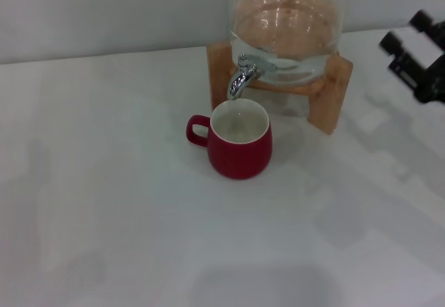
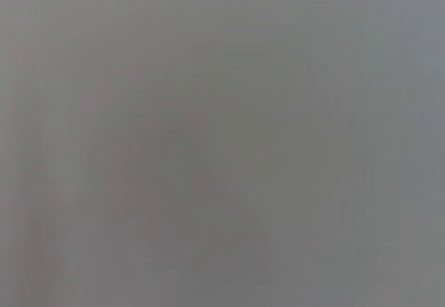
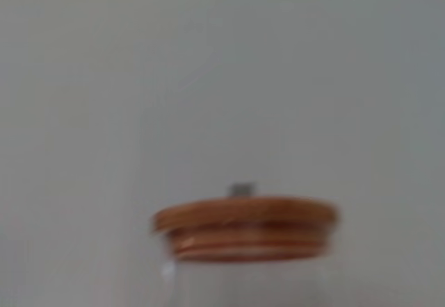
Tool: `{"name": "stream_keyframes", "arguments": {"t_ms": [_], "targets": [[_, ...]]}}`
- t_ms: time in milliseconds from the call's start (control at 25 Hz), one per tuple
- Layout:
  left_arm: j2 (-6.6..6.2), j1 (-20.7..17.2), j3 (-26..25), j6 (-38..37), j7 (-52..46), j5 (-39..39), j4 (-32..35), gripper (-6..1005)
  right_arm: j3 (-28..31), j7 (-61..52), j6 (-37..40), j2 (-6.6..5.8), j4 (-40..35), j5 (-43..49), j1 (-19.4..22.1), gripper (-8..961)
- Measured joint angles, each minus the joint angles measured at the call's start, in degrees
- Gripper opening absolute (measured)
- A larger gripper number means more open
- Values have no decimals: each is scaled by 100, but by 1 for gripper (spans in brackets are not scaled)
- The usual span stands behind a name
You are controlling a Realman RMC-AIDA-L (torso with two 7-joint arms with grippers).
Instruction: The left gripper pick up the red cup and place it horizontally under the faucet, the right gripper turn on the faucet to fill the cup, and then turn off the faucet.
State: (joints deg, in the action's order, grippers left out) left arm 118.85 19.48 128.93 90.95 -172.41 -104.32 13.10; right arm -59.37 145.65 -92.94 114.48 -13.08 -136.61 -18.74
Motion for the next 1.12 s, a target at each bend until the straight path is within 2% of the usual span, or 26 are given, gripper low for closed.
{"name": "stream_keyframes", "arguments": {"t_ms": [240, 400, 1120], "targets": [[-2, 41, 0, 0, -3, 6, -9, 737, -4, 9, 7, 32, -35, 900, -71, 674], [-2, 67, 0, 0, -2, 2, -10, 736, -11, 19, 27, 46, -46, 1160, -137, 674], [31, 128, 60, 8, 20, -176, -10, 737, -678, 54, 532, 104, 27, 1230, -697, 674]]}}
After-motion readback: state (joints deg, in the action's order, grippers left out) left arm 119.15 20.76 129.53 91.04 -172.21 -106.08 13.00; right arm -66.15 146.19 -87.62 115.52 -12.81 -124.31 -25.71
